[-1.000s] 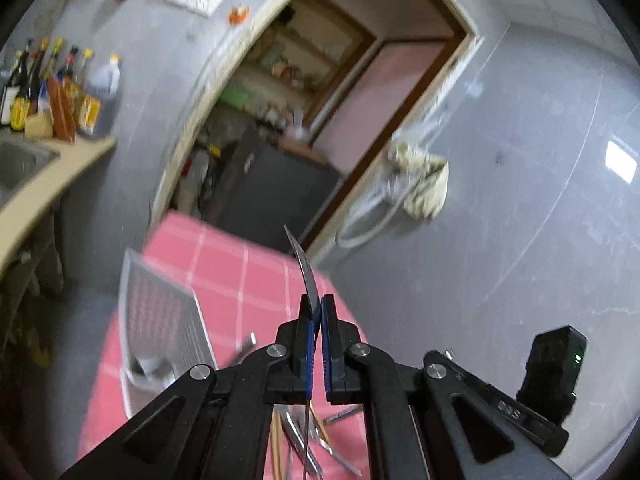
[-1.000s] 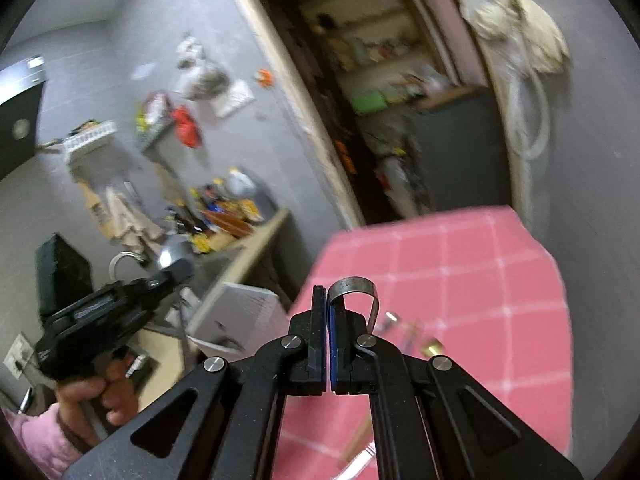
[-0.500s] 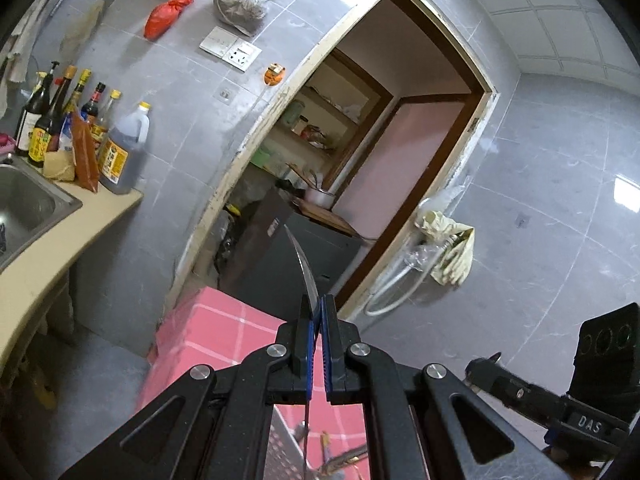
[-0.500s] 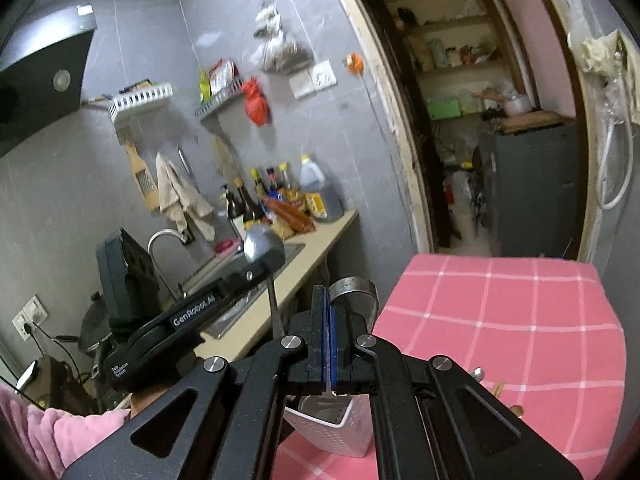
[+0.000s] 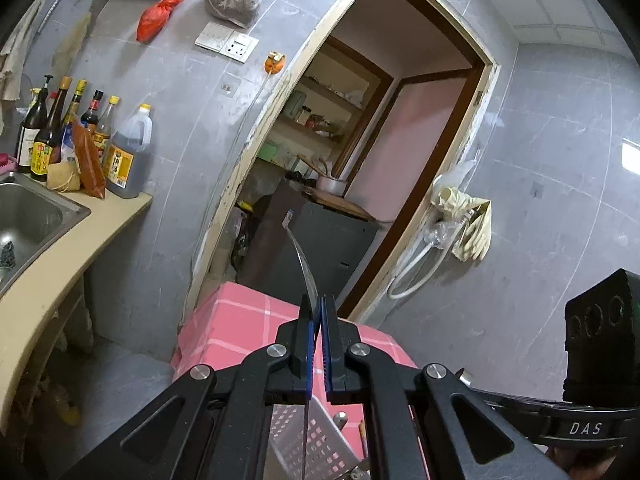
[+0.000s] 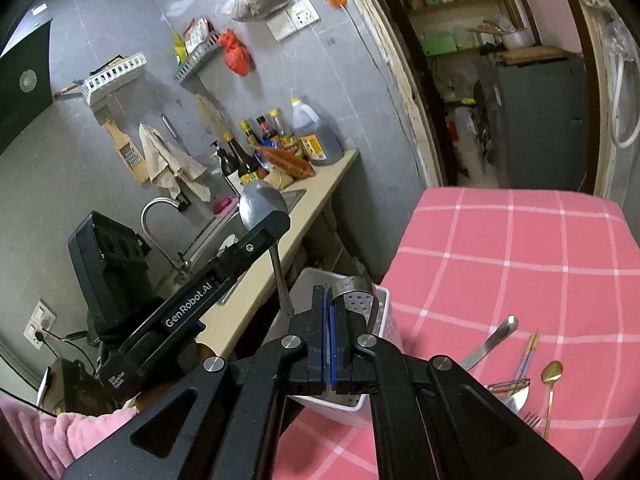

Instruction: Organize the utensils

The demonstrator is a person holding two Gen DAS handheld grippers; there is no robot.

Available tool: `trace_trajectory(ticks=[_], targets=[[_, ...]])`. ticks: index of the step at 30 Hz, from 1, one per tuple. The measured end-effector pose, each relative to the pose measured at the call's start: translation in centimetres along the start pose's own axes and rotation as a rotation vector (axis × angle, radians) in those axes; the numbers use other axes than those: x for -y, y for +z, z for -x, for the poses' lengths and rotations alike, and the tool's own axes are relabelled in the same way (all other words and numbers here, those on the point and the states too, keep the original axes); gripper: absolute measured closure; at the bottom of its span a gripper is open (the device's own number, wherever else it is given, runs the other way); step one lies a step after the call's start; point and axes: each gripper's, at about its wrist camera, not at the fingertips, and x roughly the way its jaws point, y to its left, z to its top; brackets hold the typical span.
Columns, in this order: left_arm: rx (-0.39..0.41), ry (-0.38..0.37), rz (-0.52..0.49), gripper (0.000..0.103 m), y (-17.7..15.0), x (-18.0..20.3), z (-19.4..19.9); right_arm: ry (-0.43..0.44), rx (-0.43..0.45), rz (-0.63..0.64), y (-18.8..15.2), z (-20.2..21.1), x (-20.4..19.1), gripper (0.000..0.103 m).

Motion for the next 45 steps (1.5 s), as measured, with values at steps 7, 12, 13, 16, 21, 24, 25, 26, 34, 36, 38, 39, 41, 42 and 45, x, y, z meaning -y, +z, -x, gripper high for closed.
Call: trace_trajectory(ticks=[7, 12, 13, 16, 21, 24, 25, 26, 34, 36, 38, 39, 41, 42, 45], targets=[[-0.058, 0.008, -0.013, 0.099, -0.3, -0.1, 0.3, 0.007, -0.066, -0.055, -1.2, -0.7, 0.9, 0.100], [-0.129, 0.016, -0.022, 0.099, -0.2, -0.3, 0.7, 0.003, -0.083, -0.093, -2.0, -0.8, 1.3, 0.100], [-0.135, 0.017, -0.022, 0.099, -0.2, -0.4, 0.8, 0.003, -0.083, -0.097, -2.0, -0.8, 1.4, 0.100], [-0.156, 0.017, -0.025, 0.099, -0.1, -0.3, 1.1, -0.005, -0.087, -0.108, -2.4, -0.6, 1.5, 0.093], [-0.219, 0.031, -0.040, 0.098, -0.1, 0.0, 1.2, -0.009, -0.082, -0.117, -2.5, 0.2, 1.5, 0.077], [-0.242, 0.035, -0.040, 0.095, -0.1, 0.0, 1.6, -0.030, -0.065, -0.102, -2.5, 1.0, 1.4, 0.073], [-0.244, 0.036, -0.042, 0.093, -0.1, 0.0, 1.8, -0.038, -0.054, -0.097, -2.6, 1.3, 1.4, 0.069], [-0.244, 0.038, -0.045, 0.090, -0.2, 0.0, 2.1, -0.055, -0.029, -0.086, -2.8, 1.9, 1.4, 0.065], [-0.165, 0.088, -0.113, 0.039, -1.2, 2.2, 4.8, -0.193, 0.166, 0.004, -3.5, 6.8, 0.9, 0.026], [-0.134, 0.113, -0.134, 0.021, -1.6, 3.1, 5.5, -0.227, 0.207, 0.021, -3.8, 8.1, 1.0, 0.019], [-0.100, 0.158, -0.153, 0.005, -2.0, 4.0, 6.2, -0.252, 0.234, 0.037, -4.1, 9.0, 1.1, 0.010], [-0.084, 0.170, -0.159, 0.003, -2.2, 4.3, 6.5, -0.266, 0.249, 0.043, -4.3, 9.7, 1.3, 0.007], [-0.068, 0.184, -0.169, 0.001, -2.6, 4.9, 6.9, -0.288, 0.280, 0.053, -4.9, 11.0, 1.8, 0.002], [-0.065, 0.189, -0.174, 0.001, -2.9, 5.2, 7.0, -0.296, 0.288, 0.057, -5.1, 11.5, 2.0, 0.002], [-0.055, 0.181, -0.193, 0.001, -3.8, 6.1, 7.6, -0.336, 0.315, 0.078, -6.0, 13.0, 2.6, 0.002]])
